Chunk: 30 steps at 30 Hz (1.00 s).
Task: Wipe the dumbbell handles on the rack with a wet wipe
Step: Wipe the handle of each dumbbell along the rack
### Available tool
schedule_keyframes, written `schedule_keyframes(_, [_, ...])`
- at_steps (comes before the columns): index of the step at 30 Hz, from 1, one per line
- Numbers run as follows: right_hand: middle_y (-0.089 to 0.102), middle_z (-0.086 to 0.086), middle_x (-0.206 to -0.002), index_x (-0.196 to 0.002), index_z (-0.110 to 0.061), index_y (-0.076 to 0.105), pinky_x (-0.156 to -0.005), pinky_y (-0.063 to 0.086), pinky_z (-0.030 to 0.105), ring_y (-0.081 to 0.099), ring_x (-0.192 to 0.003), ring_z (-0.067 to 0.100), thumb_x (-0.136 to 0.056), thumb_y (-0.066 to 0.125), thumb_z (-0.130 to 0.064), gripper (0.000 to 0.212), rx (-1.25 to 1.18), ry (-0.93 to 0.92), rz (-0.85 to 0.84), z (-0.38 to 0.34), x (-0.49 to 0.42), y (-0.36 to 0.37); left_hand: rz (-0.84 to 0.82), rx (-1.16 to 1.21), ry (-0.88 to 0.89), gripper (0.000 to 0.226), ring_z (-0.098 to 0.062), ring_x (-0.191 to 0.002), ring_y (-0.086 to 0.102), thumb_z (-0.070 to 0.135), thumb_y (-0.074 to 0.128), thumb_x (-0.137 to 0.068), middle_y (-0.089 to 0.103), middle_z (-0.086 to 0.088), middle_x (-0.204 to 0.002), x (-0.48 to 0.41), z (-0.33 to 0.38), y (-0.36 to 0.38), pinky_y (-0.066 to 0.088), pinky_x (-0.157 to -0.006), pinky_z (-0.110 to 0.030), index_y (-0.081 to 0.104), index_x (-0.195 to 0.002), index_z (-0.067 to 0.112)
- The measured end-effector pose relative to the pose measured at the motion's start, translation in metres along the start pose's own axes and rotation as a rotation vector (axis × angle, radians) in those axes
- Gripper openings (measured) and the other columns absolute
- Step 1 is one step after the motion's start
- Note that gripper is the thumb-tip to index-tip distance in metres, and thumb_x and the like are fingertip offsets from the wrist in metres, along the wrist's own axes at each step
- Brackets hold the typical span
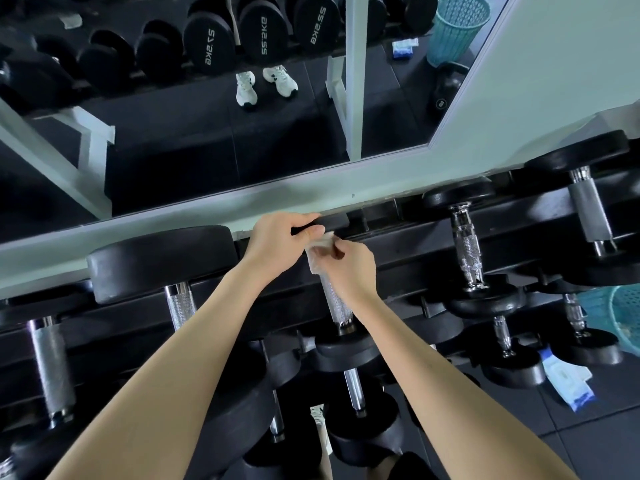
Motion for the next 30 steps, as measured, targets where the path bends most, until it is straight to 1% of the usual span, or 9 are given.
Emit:
schedule_keyframes(2, [0.055, -0.011, -0.059, -0.089, -0.015, 0.068, -0.050, 0.031, 0.015, 0.048, -0.054, 0.002, -0.085, 0.065, -0.032, 0.018, 0.015, -0.059, -0.037, 0.006, 0.011, -0.001, -0.011, -0.020, 0.007, 0.036, -0.011, -0.129, 0.046, 0.030, 0.061, -0.090, 0.059, 0.003, -0.130, 0.000, 0.000, 0.000, 0.033, -0.104, -0.020, 0.062, -0.124, 0.020])
schedule_keyframes(5, [0.051, -0.011, -0.054, -0.096, -0.019, 0.073, -0.049, 0.031, 0.015, 0.043, -0.048, 0.003, -0.083, 0.068, -0.031, 0.019, 0.032, -0.046, -0.084, 0.025, 0.023, -0.003, -0.030, -0.042, 0.014, 0.036, -0.013, -0.131, 0.045, 0.031, 0.060, -0.091, 0.059, 0.003, -0.130, -0.001, 0.001, 0.000, 0.033, -0.106, -0.025, 0.061, -0.125, 0.021])
schedule_keyframes(14, [0.068, -0.006, -0.074, -0.084, -0.017, 0.071, -0.057, 0.041, 0.023, 0.062, -0.072, 0.011, -0.078, 0.069, -0.039, 0.023, 0.350, 0.032, -0.255, 0.062, 0.049, -0.002, -0.055, -0.141, 0.046, 0.040, -0.013, -0.131, 0.044, 0.031, 0.055, -0.094, 0.055, 0.005, -0.135, -0.003, 0.010, 0.003, 0.033, -0.104, -0.027, 0.055, -0.132, 0.021])
schedule_keyframes(16, [0.069, -0.007, -0.076, -0.086, -0.020, 0.072, -0.064, 0.047, 0.026, 0.064, -0.075, 0.010, -0.077, 0.069, -0.039, 0.021, 0.305, 0.062, -0.230, 0.062, 0.050, -0.003, -0.102, -0.262, 0.060, 0.046, -0.015, -0.125, 0.049, 0.040, 0.054, -0.093, 0.057, 0.007, -0.133, -0.005, 0.016, 0.011, 0.039, -0.098, -0.029, 0.050, -0.136, 0.025])
schedule_keyframes(18, [0.071, -0.008, -0.080, -0.089, -0.023, 0.072, -0.071, 0.049, 0.028, 0.064, -0.078, 0.008, -0.078, 0.069, -0.040, 0.021, 0.266, 0.072, -0.189, 0.060, 0.052, -0.003, -0.124, -0.436, 0.084, 0.047, -0.020, -0.109, 0.058, 0.046, 0.055, -0.091, 0.065, 0.003, -0.116, -0.008, 0.024, 0.017, 0.044, -0.085, -0.030, 0.051, -0.133, 0.026])
schedule_keyframes(21, [0.070, -0.005, -0.070, -0.080, -0.019, 0.071, -0.068, 0.048, 0.028, 0.063, -0.069, 0.012, -0.077, 0.066, -0.040, 0.022, 0.248, 0.077, -0.102, 0.059, 0.055, -0.007, -0.099, -0.576, 0.143, 0.034, -0.024, -0.090, 0.060, 0.038, 0.056, -0.092, 0.068, -0.002, -0.096, -0.014, 0.034, 0.020, 0.044, -0.072, -0.031, 0.058, -0.119, 0.018])
schedule_keyframes(25, [0.053, -0.005, -0.051, -0.058, -0.020, 0.053, -0.048, 0.033, 0.021, 0.048, -0.053, 0.012, -0.074, 0.063, -0.030, 0.022, 0.288, 0.116, 0.006, 0.055, 0.058, -0.010, -0.111, -0.524, 0.147, 0.019, -0.025, -0.084, 0.061, 0.023, 0.062, -0.088, 0.068, -0.002, -0.088, -0.014, 0.031, 0.015, 0.048, -0.071, -0.034, 0.065, -0.105, 0.015])
schedule_keyframes(27, [0.049, -0.008, -0.050, -0.061, -0.023, 0.050, -0.047, 0.026, 0.018, 0.046, -0.053, 0.010, -0.075, 0.062, -0.027, 0.018, 0.328, 0.117, 0.079, 0.049, 0.061, -0.015, -0.080, -0.409, 0.158, 0.023, -0.022, -0.082, 0.061, 0.014, 0.063, -0.086, 0.070, 0.000, -0.089, -0.010, 0.031, 0.009, 0.049, -0.072, -0.033, 0.067, -0.108, 0.018])
schedule_keyframes(30, [0.054, -0.009, -0.059, -0.065, -0.027, 0.053, -0.054, 0.029, 0.021, 0.051, -0.062, 0.012, -0.080, 0.061, -0.027, 0.016, 0.378, 0.114, 0.094, 0.041, 0.064, -0.019, -0.038, -0.210, 0.141, 0.039, -0.015, -0.088, 0.061, 0.006, 0.064, -0.086, 0.070, 0.006, -0.102, -0.007, 0.027, 0.003, 0.047, -0.080, -0.027, 0.064, -0.121, 0.022])
Point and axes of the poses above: each hand's wrist, its own x-axis away from the middle knuckle, its own y-axis out of the palm, z = x × y, the point moved 10 cm from there along -x, towards the middle knuckle
